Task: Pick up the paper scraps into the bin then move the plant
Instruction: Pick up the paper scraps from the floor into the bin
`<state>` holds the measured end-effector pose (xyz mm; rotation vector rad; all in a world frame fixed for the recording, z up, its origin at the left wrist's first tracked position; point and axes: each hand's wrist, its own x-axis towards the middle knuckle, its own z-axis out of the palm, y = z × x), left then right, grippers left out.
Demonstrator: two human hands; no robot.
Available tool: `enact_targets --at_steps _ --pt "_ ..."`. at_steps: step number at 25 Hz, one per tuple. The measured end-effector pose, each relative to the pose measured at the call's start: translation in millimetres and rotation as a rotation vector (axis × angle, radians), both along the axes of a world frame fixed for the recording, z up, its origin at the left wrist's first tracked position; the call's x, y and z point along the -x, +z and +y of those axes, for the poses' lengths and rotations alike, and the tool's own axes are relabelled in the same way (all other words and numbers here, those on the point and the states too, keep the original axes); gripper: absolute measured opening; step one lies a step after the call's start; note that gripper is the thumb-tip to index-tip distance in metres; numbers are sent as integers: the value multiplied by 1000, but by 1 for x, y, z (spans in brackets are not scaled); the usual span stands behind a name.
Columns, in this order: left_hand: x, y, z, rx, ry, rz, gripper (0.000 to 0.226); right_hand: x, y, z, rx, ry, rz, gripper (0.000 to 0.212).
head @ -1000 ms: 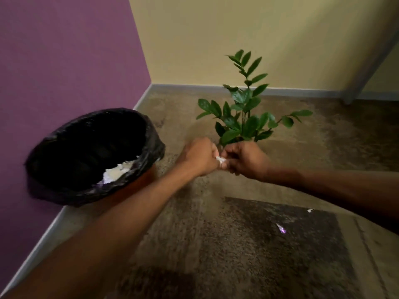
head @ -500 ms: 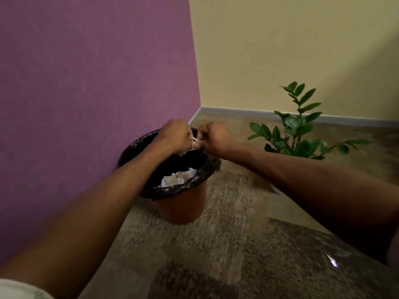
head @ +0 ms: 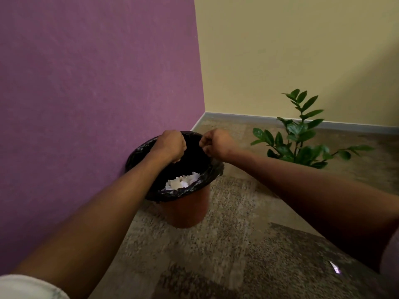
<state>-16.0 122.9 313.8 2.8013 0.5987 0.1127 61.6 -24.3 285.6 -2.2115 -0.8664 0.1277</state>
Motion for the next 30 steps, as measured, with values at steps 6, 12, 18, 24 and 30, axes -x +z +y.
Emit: enact_targets --at_steps 6,12,18,24,30 --pt "-26 3 -71 51 -234 -115 26 -4 9 -78 37 20 -13 14" --pt "-43 -42 -151 116 -486 -58 22 -6 -32 -191 194 -9 -15 13" --pt "-62 -122 -227 231 -608 114 16 -16 -109 -306 516 -76 189 11" --pt "-48 -215 -291 351 -608 294 20 -25 -180 -393 758 -244 301 30" --pt "-38 -280 -335 279 -783 416 43 -13 -235 -449 770 -485 447 65"
